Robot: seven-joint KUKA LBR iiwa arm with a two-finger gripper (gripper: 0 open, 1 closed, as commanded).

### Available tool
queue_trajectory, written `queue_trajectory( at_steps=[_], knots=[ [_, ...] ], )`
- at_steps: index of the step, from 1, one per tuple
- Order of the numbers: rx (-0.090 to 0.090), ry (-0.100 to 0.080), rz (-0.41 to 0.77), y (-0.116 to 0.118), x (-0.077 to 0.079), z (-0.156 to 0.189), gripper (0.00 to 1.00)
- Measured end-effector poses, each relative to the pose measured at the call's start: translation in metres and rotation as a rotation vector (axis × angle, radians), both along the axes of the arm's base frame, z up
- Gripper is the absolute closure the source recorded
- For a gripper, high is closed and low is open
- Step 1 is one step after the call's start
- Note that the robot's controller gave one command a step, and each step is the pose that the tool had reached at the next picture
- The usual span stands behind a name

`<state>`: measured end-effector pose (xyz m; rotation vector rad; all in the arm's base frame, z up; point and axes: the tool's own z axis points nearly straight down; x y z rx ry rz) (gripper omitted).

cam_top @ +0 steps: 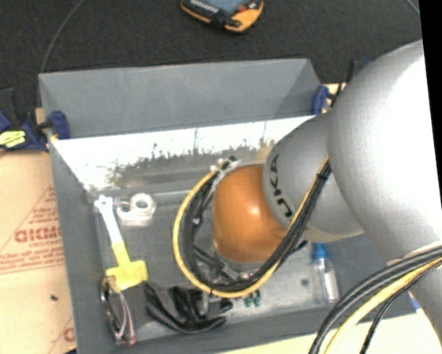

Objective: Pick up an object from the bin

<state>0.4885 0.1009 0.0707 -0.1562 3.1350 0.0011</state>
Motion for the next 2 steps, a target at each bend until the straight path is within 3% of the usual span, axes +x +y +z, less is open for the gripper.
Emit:
queue_trajectory(
  at_steps=[2],
  knots=[
    [-0.001, 0.008, 0.001, 0.0, -0.002, 0.012, 1.0]
  ],
)
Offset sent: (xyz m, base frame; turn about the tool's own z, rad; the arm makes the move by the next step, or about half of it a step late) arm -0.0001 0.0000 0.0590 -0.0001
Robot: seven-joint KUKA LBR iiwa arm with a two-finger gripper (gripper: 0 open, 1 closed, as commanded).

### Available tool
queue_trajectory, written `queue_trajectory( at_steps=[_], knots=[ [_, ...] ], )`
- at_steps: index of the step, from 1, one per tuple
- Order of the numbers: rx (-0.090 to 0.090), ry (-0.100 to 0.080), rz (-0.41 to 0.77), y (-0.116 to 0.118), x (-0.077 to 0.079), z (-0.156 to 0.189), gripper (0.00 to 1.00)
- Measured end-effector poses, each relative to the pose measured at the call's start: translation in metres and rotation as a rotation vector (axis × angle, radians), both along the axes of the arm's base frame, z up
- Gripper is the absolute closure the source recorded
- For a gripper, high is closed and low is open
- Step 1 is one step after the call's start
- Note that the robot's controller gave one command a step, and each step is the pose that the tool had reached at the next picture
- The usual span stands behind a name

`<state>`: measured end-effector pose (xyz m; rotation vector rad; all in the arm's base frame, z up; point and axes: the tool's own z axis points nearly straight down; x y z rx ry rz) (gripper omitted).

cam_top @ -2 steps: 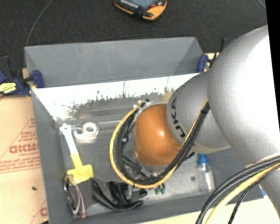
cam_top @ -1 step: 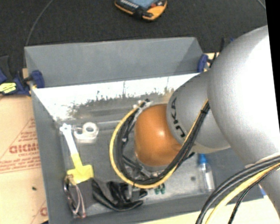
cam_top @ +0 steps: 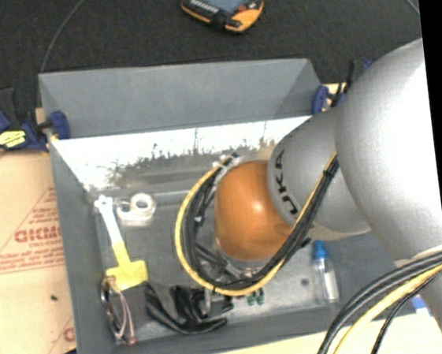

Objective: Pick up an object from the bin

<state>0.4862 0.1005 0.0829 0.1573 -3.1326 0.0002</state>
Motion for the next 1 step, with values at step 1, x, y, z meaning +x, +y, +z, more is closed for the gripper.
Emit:
queue_trajectory(
  at_steps=[1],
  knots=[
    [0.001, -0.006, 0.0, 0.0002, 0.0014, 0.0171, 1.0]
  ],
)
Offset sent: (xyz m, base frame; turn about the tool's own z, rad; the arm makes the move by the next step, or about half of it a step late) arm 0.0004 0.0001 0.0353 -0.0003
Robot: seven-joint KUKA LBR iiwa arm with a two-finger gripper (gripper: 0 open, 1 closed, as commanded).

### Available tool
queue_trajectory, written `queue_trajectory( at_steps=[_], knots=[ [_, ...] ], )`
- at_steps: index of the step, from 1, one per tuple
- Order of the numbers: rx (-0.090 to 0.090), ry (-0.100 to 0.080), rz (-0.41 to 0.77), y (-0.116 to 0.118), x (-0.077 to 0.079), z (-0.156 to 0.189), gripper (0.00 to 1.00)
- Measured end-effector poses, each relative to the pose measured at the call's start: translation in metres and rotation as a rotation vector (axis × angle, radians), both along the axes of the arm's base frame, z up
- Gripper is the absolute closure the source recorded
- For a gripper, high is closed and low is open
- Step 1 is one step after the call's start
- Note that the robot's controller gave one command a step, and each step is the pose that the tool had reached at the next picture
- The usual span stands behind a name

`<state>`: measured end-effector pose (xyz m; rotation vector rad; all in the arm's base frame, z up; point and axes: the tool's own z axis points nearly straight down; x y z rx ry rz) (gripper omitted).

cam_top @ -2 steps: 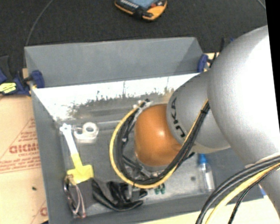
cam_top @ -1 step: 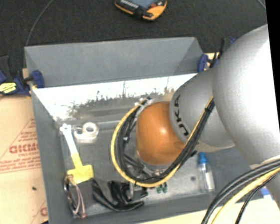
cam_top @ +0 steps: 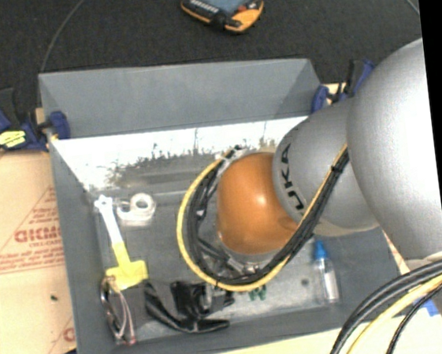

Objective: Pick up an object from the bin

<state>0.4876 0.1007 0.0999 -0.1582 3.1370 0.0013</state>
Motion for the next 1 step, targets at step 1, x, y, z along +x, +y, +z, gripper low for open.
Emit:
queue_trajectory(
  at_steps=[1],
  knots=[
    [0.001, -0.004, 0.001, 0.0002, 0.0013, 0.0095, 1.0]
  ],
)
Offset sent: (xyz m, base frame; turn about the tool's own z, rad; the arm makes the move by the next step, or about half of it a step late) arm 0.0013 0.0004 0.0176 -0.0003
